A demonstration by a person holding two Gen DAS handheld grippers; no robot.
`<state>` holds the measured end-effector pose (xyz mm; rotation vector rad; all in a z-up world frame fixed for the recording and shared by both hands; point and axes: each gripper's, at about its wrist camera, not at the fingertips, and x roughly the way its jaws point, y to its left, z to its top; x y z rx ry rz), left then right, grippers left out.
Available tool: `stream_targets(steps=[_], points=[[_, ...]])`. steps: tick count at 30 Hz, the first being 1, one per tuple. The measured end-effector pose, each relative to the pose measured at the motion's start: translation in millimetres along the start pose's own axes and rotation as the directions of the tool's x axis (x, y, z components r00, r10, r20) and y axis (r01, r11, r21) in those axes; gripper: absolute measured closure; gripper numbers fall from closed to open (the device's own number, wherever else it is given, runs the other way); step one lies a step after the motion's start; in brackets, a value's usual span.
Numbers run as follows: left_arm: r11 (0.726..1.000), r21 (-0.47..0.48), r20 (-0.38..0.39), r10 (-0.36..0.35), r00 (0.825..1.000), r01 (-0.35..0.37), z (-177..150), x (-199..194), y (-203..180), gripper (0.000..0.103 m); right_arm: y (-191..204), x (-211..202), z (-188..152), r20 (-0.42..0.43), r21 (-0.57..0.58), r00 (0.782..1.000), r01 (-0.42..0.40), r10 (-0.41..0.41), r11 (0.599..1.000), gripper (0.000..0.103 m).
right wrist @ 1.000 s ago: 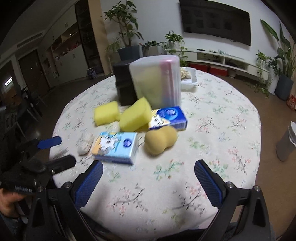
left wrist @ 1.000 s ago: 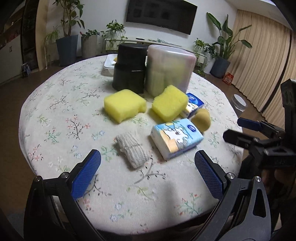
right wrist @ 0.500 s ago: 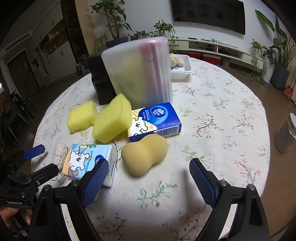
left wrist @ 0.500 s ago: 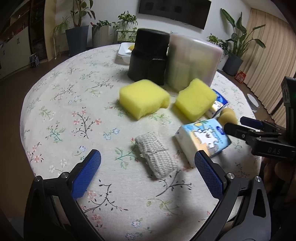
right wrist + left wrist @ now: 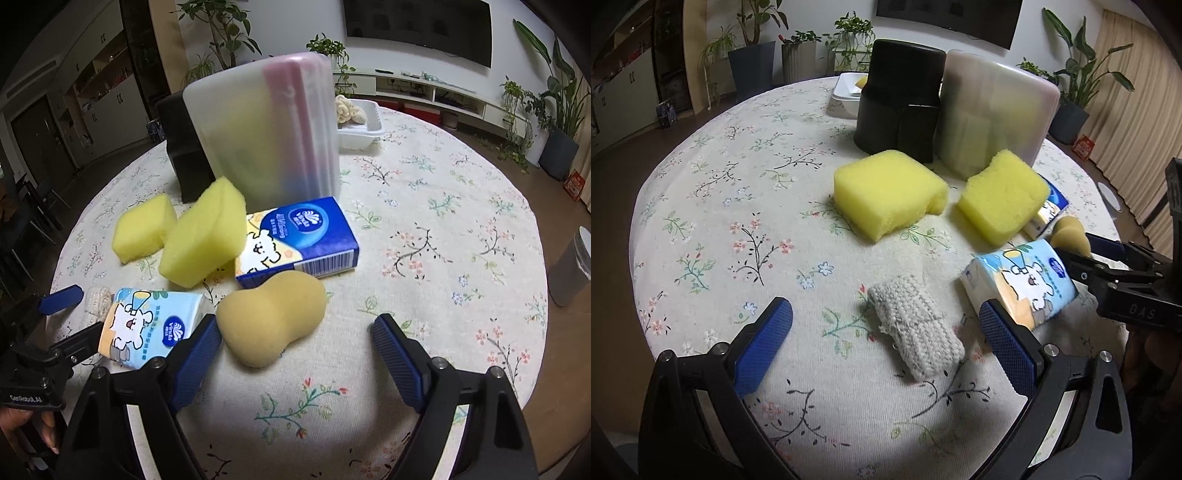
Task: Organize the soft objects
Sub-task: 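Move both open tools back toward the remaining sponges and tissue packs, then grasp the knitted grey pad with the left tool while the right tool grasps the tan peanut sponge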
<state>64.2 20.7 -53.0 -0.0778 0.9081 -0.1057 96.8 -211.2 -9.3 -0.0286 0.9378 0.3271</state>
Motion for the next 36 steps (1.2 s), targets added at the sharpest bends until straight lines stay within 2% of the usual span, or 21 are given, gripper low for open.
stream_targets(steps=[10,13,15,18,23,26,27,28,29,31,32,33,36], points=[[0.994,0.048,-0.001,0.098,0.995,-0.097,-9.1,1.6,-9.3,0.000,7.3,5.2,-2.3,0.013,-0.072,0.998,0.059,-0.058,0.996,0.019],[0.995,0.029,-0.005,0.100,0.995,-0.100,-8.0,1.8,-7.6,0.000,11.3,6.5,-3.0,0.018,-0.082,0.997,0.070,-0.069,0.994,0.019],[0.994,0.025,0.002,0.105,0.995,-0.105,-9.1,1.9,-7.8,0.000,10.4,6.6,-2.4,0.022,-0.079,0.998,0.068,-0.067,0.995,0.022],[0.994,0.025,0.055,0.100,0.993,-0.102,-16.0,-1.5,-8.2,0.000,11.9,6.4,-1.7,0.027,-0.087,0.998,0.066,-0.064,0.994,0.027],[0.994,0.035,-0.011,0.106,0.994,-0.105,-8.2,0.3,-10.0,0.000,15.1,5.3,-2.7,0.031,-0.092,0.997,0.070,-0.068,0.993,0.029],[0.994,0.036,-0.012,0.107,0.994,-0.106,-7.5,0.5,-10.6,0.002,18.6,4.4,-3.1,0.040,-0.112,0.998,0.062,-0.058,0.992,0.040],[0.994,0.038,-0.007,0.106,0.994,-0.106,-7.3,-0.3,-10.6,0.009,20.6,3.7,-3.8,0.043,-0.117,0.998,0.058,-0.053,0.991,0.044],[0.994,0.039,0.005,0.106,0.994,-0.106,-6.8,-2.7,-10.6,0.024,21.9,3.7,-3.8,0.045,-0.119,0.998,0.057,-0.052,0.991,0.045],[0.994,0.041,0.011,0.103,0.995,-0.103,-6.0,-4.1,-10.3,0.033,22.8,3.4,-4.4,0.047,-0.120,0.997,0.059,-0.053,0.991,0.046],[0.994,0.041,0.019,0.100,0.995,-0.101,-4.8,-5.6,-9.3,0.061,22.7,3.0,-4.9,0.049,-0.115,0.998,0.056,-0.051,0.992,0.048],[0.994,0.040,0.022,0.099,0.995,-0.100,-4.9,-6.4,-8.8,0.067,22.7,2.7,-5.2,0.050,-0.115,0.997,0.056,-0.050,0.992,0.049],[0.995,0.040,0.024,0.096,0.995,-0.097,-4.9,-6.9,-8.5,0.078,22.9,2.3,-5.5,0.050,-0.114,0.997,0.056,-0.050,0.992,0.050],[0.996,0.032,0.027,0.082,0.996,-0.083,-6.0,-9.2,-6.3,0.080,23.3,0.4,-7.1,0.054,-0.111,0.997,0.055,-0.049,0.992,0.053]])
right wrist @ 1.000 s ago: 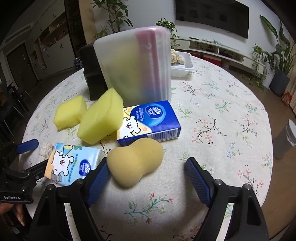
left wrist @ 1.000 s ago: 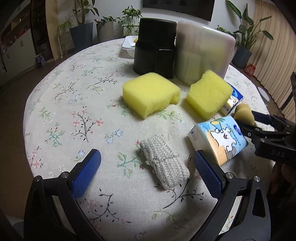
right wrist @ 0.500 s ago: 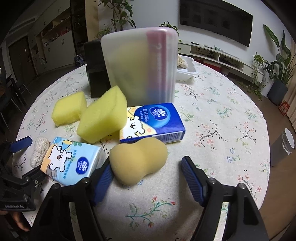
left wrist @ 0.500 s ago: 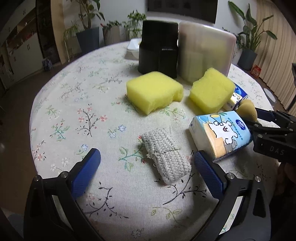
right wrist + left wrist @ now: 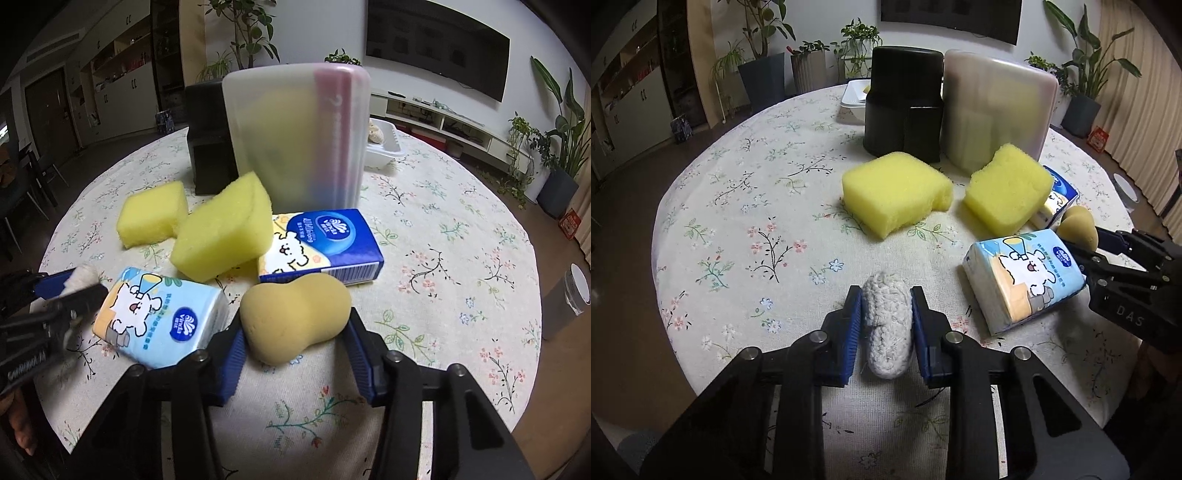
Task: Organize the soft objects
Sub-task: 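Grasp the knitted grey pad with the left tool while the right tool grasps the tan peanut sponge, then carry both items to the white tray and release them inside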
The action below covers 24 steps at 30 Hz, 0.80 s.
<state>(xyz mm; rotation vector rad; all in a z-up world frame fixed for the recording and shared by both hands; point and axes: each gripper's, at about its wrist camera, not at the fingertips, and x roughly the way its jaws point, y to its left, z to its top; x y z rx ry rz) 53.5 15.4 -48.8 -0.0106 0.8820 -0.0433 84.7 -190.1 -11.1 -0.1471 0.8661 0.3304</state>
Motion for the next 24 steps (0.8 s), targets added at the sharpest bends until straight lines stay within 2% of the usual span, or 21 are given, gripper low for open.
stream_targets(steps=[15,20,22,24], points=[[0.998,-0.019,0.017,-0.054,0.998,0.054,-0.7,-21.3,10.3,0.081,-15.1,-29.5,-3.4,0.014,0.058,1.000,-0.015,0.014,0.998,0.057],[0.997,-0.044,0.019,-0.062,0.998,0.063,9.6,-26.5,29.2,0.081,-38.2,-43.9,-3.9,0.002,0.104,1.000,-0.002,0.002,0.995,0.057],[0.995,-0.073,0.027,-0.062,0.998,0.064,20.0,-29.2,47.5,0.081,-56.6,-51.3,0.6,0.003,0.142,1.000,0.001,-0.002,0.990,0.057],[0.994,-0.097,0.036,-0.057,0.998,0.060,32.9,-31.4,65.8,0.081,-76.1,-58.9,8.1,0.014,0.161,0.999,0.039,-0.042,0.986,0.057]])
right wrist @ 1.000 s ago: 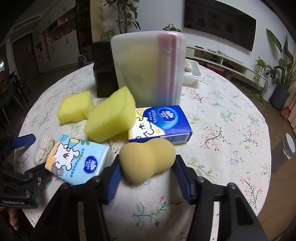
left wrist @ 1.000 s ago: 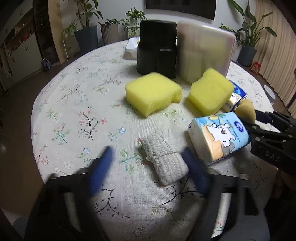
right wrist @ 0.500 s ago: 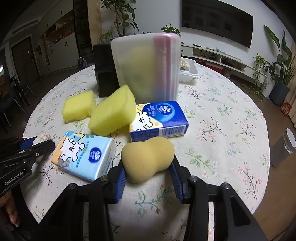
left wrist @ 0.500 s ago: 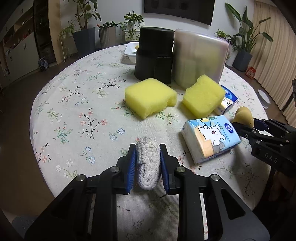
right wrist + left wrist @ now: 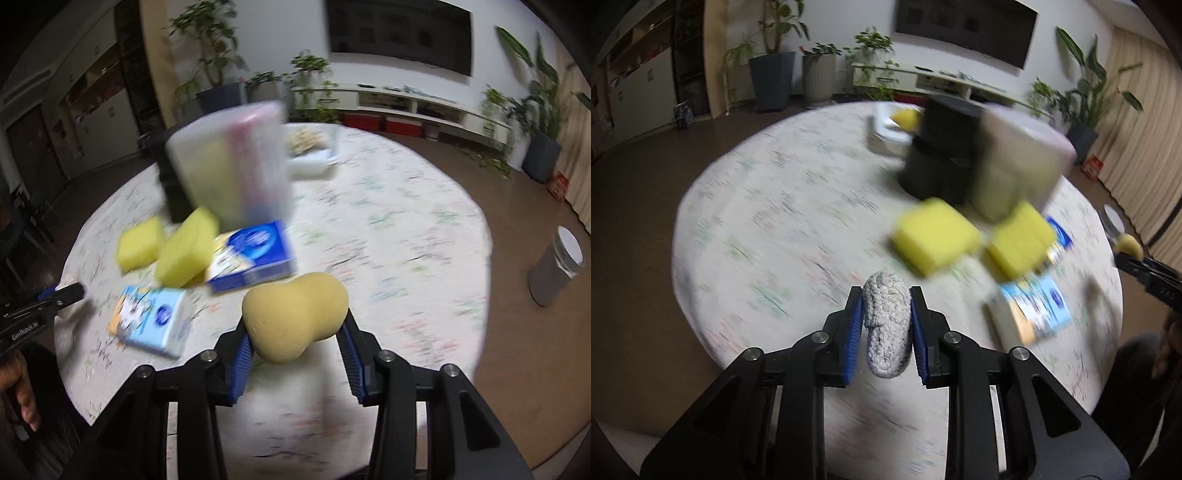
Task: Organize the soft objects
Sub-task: 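Carry both items to the white tray and release them inside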
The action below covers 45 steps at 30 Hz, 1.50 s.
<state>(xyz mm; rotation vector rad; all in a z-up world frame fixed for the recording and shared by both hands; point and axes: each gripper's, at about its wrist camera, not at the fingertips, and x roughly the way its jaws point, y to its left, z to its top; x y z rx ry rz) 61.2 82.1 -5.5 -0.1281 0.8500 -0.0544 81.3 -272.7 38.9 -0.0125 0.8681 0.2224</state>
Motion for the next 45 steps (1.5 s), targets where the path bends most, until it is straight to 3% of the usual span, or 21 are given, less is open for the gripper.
stream_targets(steps=[8,13,19,26,35,38,45], points=[[0.996,0.008,0.064,0.085,0.994,-0.086,98.2,10.5,61.4,0.081,-114.6,-6.7,72.6,0.041,0.090,0.984,0.171,-0.175,0.981,0.057],[0.995,0.052,0.076,0.081,0.994,-0.085,162.2,35.1,64.3,0.081,-173.4,12.4,132.4,0.028,0.128,0.973,0.224,-0.230,0.966,0.057],[0.993,0.101,0.080,0.050,0.996,-0.058,228.8,75.4,51.0,0.081,-196.4,55.7,210.0,0.022,0.100,0.962,0.267,-0.270,0.959,0.057],[0.985,0.171,0.007,-0.001,1.000,0.000,269.2,138.8,24.1,0.081,-160.7,119.9,270.3,0.005,-0.001,0.973,0.231,-0.231,0.973,0.057],[0.933,0.344,-0.111,-0.077,0.991,0.111,268.4,204.3,-34.8,0.081,-51.9,191.9,303.9,-0.032,-0.212,0.999,0.022,-0.030,0.977,0.056],[0.917,0.369,-0.142,-0.106,0.984,0.152,262.6,217.1,-44.0,0.081,-12.9,206.5,304.7,-0.061,-0.299,0.996,-0.074,0.058,0.951,0.056],[0.904,0.392,-0.177,-0.109,0.978,0.172,253.4,235.0,-47.4,0.080,45.0,234.6,283.9,-0.167,-0.485,0.979,-0.181,0.113,0.856,0.056]])
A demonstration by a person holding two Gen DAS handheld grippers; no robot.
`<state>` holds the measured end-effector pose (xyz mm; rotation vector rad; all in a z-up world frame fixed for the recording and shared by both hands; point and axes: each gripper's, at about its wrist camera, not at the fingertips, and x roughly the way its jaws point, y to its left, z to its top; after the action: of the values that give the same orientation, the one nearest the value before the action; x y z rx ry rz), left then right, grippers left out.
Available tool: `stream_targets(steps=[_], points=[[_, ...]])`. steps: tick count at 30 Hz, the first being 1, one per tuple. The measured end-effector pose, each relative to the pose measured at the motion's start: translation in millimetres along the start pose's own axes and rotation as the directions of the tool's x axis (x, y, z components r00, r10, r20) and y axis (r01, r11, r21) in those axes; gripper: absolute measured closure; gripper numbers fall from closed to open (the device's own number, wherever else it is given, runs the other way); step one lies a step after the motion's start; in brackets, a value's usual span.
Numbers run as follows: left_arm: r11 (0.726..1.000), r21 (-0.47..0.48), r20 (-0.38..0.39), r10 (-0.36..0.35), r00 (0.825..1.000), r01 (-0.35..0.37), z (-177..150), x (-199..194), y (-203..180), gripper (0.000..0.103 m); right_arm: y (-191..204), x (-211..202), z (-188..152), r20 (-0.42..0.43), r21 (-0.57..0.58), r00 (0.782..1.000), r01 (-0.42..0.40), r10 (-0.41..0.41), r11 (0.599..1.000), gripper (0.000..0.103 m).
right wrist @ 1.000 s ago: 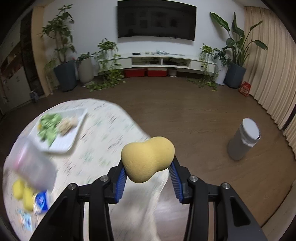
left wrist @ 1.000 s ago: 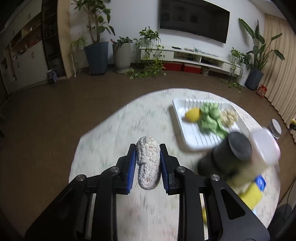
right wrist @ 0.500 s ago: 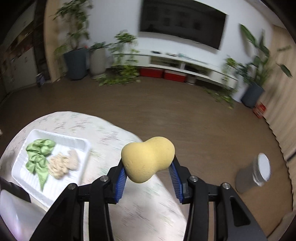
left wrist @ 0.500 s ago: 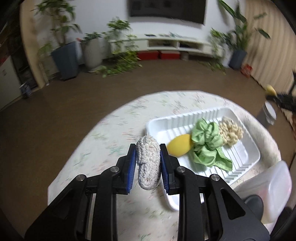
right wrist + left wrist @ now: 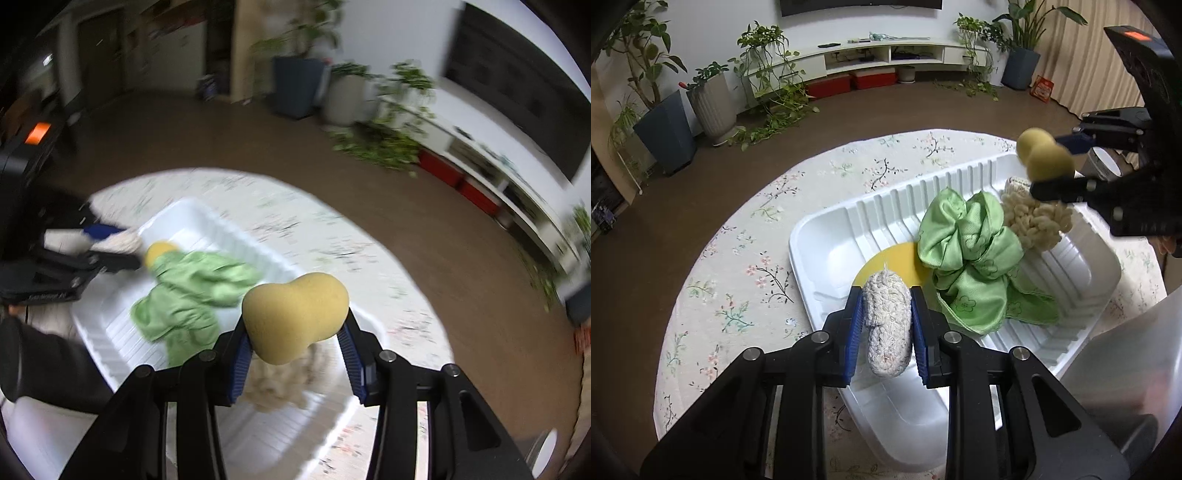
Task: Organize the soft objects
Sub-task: 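Carry both items to the white tray and release them inside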
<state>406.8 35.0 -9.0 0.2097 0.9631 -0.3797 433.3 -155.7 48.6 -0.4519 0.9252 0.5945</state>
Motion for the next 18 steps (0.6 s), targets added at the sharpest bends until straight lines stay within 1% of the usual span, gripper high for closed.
stream_targets(steps=[5,7,13,16,17,18], points=[[1.000,0.003,-0.020,0.000,1.000,0.000,-3.9,8.9,-1.2,0.081,15.3,18.5,-9.2,-0.046,-0.060,0.998,-0.055,0.052,0.997,0.056],[1.000,0.010,-0.025,0.003,1.000,-0.003,-5.8,12.3,-3.7,0.081,18.9,24.2,-11.6,-0.060,-0.080,0.996,-0.065,0.060,0.995,0.056],[1.000,0.002,-0.020,0.004,1.000,-0.004,-9.1,14.2,-5.8,0.081,25.8,33.2,-21.3,-0.073,-0.090,0.995,-0.076,0.070,0.993,0.054],[1.000,-0.006,-0.016,0.009,1.000,-0.009,-11.4,13.3,-6.3,0.080,27.5,33.8,-23.5,-0.069,-0.089,0.995,-0.075,0.069,0.993,0.051],[1.000,-0.009,-0.017,0.010,1.000,-0.010,-11.9,13.9,-6.4,0.080,28.0,33.0,-24.2,-0.067,-0.089,0.995,-0.074,0.068,0.993,0.050],[1.000,-0.011,-0.021,0.011,1.000,-0.011,-13.5,14.4,-6.5,0.077,28.1,32.2,-24.4,-0.064,-0.087,0.996,-0.072,0.067,0.994,0.049]])
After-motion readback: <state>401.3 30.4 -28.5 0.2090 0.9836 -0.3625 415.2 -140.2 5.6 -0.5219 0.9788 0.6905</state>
